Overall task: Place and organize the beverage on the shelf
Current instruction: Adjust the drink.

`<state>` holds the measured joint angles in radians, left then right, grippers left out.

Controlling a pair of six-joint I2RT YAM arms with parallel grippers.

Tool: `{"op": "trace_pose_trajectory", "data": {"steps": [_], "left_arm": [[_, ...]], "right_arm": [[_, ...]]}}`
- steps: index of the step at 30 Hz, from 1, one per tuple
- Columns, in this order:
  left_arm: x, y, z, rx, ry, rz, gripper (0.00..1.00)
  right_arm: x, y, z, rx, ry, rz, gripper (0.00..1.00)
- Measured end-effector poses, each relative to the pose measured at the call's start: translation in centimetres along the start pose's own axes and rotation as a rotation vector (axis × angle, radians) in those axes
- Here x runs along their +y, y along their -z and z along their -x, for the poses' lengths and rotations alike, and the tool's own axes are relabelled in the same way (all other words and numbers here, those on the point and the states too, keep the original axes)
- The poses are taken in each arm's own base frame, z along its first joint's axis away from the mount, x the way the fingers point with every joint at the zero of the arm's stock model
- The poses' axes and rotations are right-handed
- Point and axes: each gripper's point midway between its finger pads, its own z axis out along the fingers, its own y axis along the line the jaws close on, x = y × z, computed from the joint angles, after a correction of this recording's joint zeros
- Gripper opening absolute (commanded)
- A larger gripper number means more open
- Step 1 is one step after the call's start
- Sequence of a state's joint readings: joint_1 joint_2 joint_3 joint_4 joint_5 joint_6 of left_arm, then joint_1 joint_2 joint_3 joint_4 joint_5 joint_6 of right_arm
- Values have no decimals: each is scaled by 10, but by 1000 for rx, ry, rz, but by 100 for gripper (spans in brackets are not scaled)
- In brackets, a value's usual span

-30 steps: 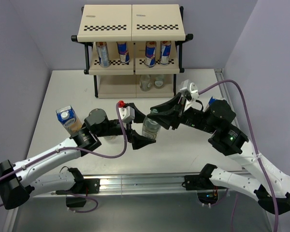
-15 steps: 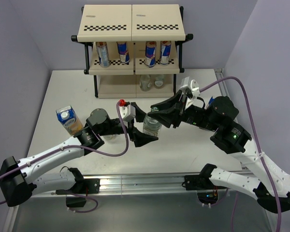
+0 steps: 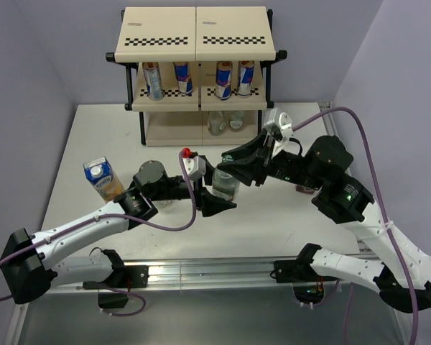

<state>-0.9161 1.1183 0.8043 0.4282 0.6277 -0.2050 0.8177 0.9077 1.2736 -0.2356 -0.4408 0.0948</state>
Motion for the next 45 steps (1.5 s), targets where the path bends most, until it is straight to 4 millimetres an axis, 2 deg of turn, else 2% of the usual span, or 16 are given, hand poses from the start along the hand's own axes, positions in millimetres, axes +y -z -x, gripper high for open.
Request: {"op": "trace_pose_trajectory", "data": {"steps": [1, 2, 3, 4, 8, 12, 13, 18, 19, 23, 24, 27, 32, 37, 40, 45], "left_arm": [[0, 0, 0, 1, 1, 0, 41], [1, 0, -1, 3, 3, 1, 31], [1, -1, -2, 5, 5, 1, 9], [1, -1, -3, 8, 9, 1, 0], [4, -4, -8, 25, 29, 7, 0], [7, -6, -10, 30, 43, 19, 0], [8, -6, -10, 30, 45, 22, 0], [10, -7, -9, 26, 44, 33, 0], [10, -7, -9, 25, 44, 37, 0], [20, -6, -10, 23, 44, 90, 0], [22, -6, -11, 26, 47, 104, 0], [29, -4, -15, 39, 64, 150, 0], [41, 0, -25, 52, 76, 219, 0], [62, 8, -33, 49, 83, 349, 0], [90, 17, -29, 19, 66, 512, 0], [147, 28, -26, -58, -5, 770, 0]], "right_arm": [[0, -1, 0, 3, -1, 2, 0], [0, -3, -1, 8, -3, 5, 0], [-1, -4, -2, 13, -5, 8, 0], [-1, -6, -4, 21, -8, 11, 0], [-3, -12, -9, 42, -17, 14, 3], [-5, -15, -12, 52, -22, 11, 13], [-6, -16, -13, 53, -23, 10, 20], [-8, -16, -13, 50, -21, 1, 37], [-8, -16, -12, 50, -20, -2, 46], [-11, -16, -7, 30, -21, -26, 59], [-13, -15, -5, 20, -22, -35, 66], [-15, -16, 1, -4, -26, -56, 75], [-22, -16, 10, -38, -28, -99, 78], [-45, -10, 14, -64, -37, -236, 78], [-64, 7, 21, -107, -36, -378, 78], [-83, 53, 22, -183, -36, -569, 78]]}}
